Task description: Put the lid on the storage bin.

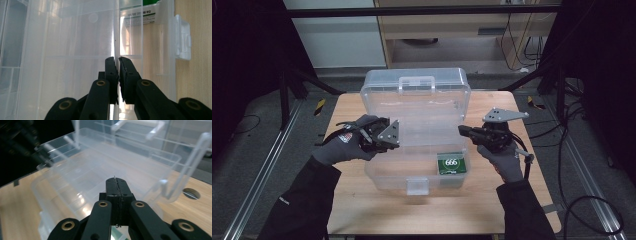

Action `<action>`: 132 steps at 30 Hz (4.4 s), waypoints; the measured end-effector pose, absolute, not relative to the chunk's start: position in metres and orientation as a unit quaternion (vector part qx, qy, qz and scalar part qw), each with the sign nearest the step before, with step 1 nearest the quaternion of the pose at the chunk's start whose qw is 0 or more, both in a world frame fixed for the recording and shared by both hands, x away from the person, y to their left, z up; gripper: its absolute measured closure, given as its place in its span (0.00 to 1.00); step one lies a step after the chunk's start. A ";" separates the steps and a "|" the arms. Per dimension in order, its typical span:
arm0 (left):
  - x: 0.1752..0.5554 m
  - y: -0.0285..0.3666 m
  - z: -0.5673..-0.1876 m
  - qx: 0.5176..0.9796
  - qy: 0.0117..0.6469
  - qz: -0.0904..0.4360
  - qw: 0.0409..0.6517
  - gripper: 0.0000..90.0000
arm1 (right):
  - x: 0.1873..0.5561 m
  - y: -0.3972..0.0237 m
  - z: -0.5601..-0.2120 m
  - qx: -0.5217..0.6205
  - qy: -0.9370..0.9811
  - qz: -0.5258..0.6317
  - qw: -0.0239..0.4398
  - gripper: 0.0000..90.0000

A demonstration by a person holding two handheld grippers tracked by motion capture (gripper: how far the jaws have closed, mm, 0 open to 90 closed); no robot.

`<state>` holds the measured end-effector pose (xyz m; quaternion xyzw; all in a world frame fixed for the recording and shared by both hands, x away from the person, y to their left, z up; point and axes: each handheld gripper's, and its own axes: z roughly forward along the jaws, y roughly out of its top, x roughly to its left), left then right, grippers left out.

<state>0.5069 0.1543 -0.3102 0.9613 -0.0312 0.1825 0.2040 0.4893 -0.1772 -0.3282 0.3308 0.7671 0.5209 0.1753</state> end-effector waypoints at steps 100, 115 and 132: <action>0.482 0.239 -0.334 0.814 0.252 0.218 0.475 0.83 | 0.514 -0.196 -0.340 0.384 0.760 0.500 0.157 1.00; 0.486 0.268 -0.341 0.790 0.317 0.233 0.470 0.96 | 0.510 -0.194 -0.340 0.382 0.772 0.482 0.158 1.00; 0.481 0.273 -0.359 0.792 0.325 0.218 0.468 0.96 | 0.491 -0.197 -0.352 0.377 0.785 0.465 0.157 1.00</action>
